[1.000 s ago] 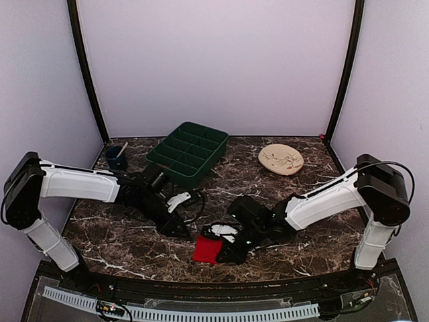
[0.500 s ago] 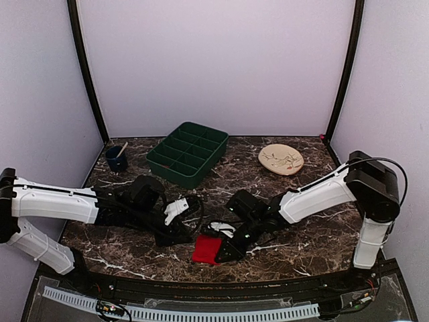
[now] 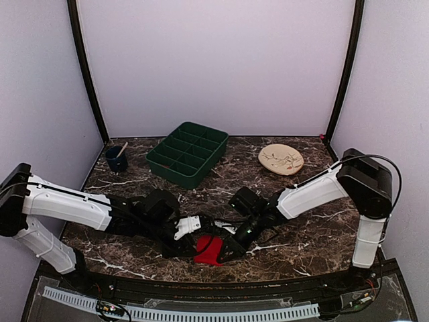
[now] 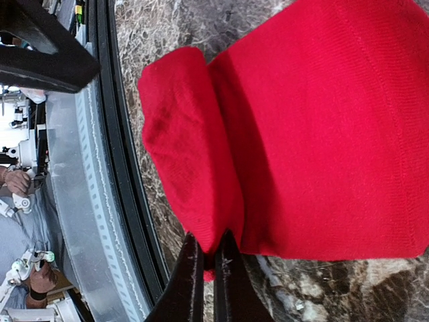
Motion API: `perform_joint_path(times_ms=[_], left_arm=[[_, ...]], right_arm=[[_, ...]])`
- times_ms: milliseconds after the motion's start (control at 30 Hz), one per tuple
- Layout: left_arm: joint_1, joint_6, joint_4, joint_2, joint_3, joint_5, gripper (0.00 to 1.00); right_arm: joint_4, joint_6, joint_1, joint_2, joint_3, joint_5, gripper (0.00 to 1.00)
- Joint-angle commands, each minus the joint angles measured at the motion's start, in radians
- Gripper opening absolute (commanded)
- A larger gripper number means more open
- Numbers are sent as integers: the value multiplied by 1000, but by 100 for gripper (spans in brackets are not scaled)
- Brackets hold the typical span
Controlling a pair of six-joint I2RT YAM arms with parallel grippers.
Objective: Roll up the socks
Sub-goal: Roll the sock at the center of the board.
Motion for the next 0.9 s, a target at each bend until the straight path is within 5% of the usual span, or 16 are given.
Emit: perform_joint_path(times_ms=[0, 867], left_arm=[[-15, 45, -5, 14, 32, -13, 33], [-66, 101, -79, 152, 99, 45, 34]], right_arm=[[-33, 6, -4, 23, 18, -33, 0], [-79, -17, -11, 63, 53, -80, 0]])
